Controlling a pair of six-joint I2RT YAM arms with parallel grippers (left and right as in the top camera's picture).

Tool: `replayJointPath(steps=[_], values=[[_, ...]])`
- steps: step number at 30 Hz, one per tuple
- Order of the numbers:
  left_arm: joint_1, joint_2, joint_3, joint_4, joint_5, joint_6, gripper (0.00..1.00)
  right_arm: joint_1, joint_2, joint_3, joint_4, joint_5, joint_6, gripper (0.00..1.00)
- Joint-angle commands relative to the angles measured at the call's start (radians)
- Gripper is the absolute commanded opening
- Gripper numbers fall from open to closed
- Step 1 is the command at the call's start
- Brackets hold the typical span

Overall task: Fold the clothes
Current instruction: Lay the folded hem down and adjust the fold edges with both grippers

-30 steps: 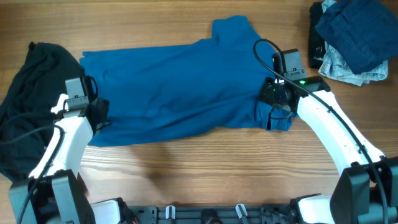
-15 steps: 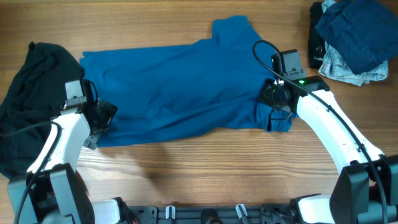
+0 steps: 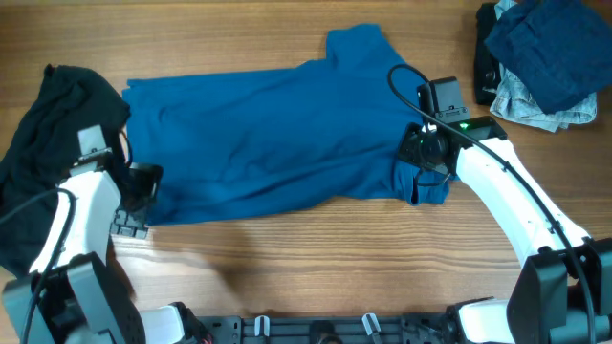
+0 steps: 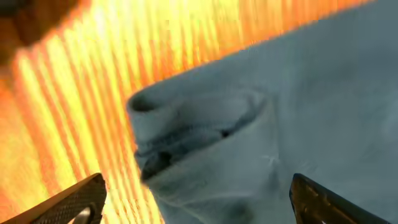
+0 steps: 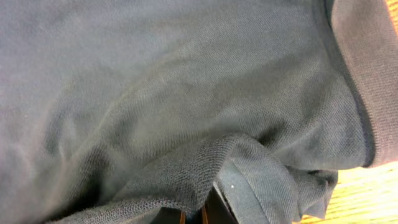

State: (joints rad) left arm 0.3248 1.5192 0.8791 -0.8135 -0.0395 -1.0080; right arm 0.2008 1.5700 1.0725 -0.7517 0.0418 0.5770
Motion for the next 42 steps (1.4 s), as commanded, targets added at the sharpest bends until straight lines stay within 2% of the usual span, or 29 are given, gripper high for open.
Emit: replayJointPath(steps=[1, 7, 9, 10, 13, 15, 16, 21, 27, 31, 42], values=[[0.026, -0.025, 0.027, -0.010, 0.055, -0.100, 0.96, -0.006, 0.013, 0.019, -0.002, -0.005, -0.012, 0.05], [0.024, 0.050, 0.019, -0.003, 0.131, -0.123, 0.94, -0.006, 0.013, 0.019, -0.006, -0.005, -0.012, 0.05], [0.024, 0.069, 0.019, 0.003, 0.138, -0.127, 0.89, -0.006, 0.013, 0.019, -0.010, -0.005, -0.012, 0.05], [0.024, 0.080, 0.017, 0.013, 0.136, -0.127, 0.83, -0.006, 0.013, 0.019, -0.010, -0.005, -0.012, 0.04], [0.024, 0.108, 0.016, 0.032, 0.128, -0.126, 0.78, -0.006, 0.013, 0.019, -0.010, -0.005, -0.012, 0.05], [0.024, 0.117, 0.016, 0.052, 0.125, -0.126, 0.63, -0.006, 0.013, 0.019, -0.012, -0.005, -0.012, 0.04], [0.024, 0.117, 0.016, 0.059, 0.124, -0.126, 0.51, -0.006, 0.013, 0.019, -0.012, -0.005, -0.012, 0.04], [0.024, 0.117, 0.016, 0.065, 0.117, -0.126, 0.04, -0.006, 0.013, 0.019, -0.009, -0.004, -0.013, 0.04], [0.024, 0.093, 0.023, 0.070, 0.117, -0.125, 0.04, -0.013, 0.013, 0.020, 0.071, 0.030, -0.056, 0.04], [0.024, 0.082, 0.032, 0.172, 0.117, -0.123, 0.04, -0.036, 0.014, 0.019, 0.187, 0.029, -0.080, 0.04], [0.024, 0.084, 0.032, 0.375, 0.115, -0.123, 0.04, -0.036, 0.175, 0.019, 0.228, 0.014, -0.079, 0.04]])
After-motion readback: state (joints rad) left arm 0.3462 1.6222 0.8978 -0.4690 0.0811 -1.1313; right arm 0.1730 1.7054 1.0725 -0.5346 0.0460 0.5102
